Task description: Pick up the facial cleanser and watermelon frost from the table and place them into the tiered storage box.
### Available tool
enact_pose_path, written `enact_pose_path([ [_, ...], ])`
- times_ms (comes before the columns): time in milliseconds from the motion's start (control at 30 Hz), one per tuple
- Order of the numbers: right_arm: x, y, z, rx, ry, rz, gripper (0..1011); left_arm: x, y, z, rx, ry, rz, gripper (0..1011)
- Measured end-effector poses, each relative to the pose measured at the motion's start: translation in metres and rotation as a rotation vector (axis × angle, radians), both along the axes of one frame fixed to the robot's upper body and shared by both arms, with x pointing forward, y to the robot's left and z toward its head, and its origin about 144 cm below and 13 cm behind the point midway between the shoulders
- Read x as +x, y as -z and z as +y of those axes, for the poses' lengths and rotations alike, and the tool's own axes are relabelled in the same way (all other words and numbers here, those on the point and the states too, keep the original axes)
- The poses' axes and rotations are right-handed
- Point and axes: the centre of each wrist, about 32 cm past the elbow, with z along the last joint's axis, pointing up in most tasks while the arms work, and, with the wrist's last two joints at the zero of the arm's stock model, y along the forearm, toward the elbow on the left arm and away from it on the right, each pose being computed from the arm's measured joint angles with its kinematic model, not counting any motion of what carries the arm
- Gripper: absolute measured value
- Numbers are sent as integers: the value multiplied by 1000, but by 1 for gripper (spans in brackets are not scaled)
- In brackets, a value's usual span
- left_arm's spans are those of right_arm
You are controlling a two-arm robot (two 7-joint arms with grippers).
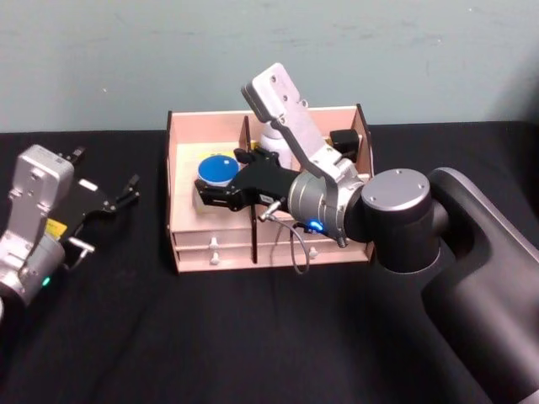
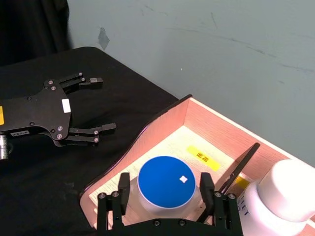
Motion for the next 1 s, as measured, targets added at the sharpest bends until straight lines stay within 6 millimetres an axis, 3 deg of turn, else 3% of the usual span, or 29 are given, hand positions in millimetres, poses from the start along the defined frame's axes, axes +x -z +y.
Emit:
enact_pose_path([
  [200,0,-2,-2,30,14,-26,1002,0,0,0,0,0,0,1001],
  [567,-15,-13,-17,118,50,-151,1003,0,0,0,0,0,0,1001],
  [1000,-47,-18,-66,190,232,-395,1002,0,0,0,0,0,0,1001],
])
